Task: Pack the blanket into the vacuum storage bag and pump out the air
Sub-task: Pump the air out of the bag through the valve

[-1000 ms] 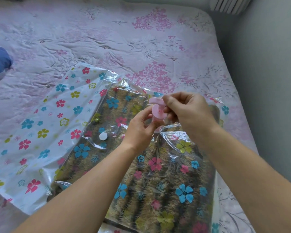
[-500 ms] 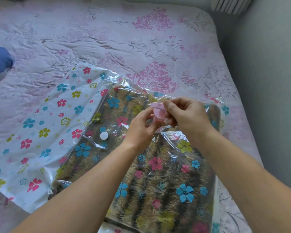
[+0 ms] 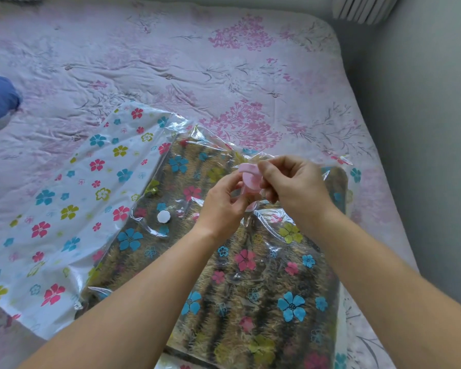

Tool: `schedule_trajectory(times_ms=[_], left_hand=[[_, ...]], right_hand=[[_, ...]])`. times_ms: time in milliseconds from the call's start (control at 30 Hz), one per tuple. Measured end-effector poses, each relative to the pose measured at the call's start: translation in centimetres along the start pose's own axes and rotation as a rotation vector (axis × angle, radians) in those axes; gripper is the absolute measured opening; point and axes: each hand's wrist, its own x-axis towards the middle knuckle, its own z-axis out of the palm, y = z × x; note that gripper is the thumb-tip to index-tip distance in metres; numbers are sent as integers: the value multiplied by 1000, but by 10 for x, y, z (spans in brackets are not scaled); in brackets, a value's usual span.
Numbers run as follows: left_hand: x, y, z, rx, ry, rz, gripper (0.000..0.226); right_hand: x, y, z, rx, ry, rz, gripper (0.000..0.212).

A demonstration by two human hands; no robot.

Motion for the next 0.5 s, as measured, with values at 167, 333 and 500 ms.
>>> schedule_trajectory(times_ms=[167, 333, 500], left_hand=[[-1, 0, -1, -35, -13, 4, 39], [1, -1, 1, 9, -18, 2, 43], [-3, -1, 0, -13, 5, 12, 34]], right_hand=[[-1, -30, -7, 18, -62, -182, 16], [-5, -75, -19, 329, -120, -429, 13], [-7, -7, 3, 82, 17, -104, 18]])
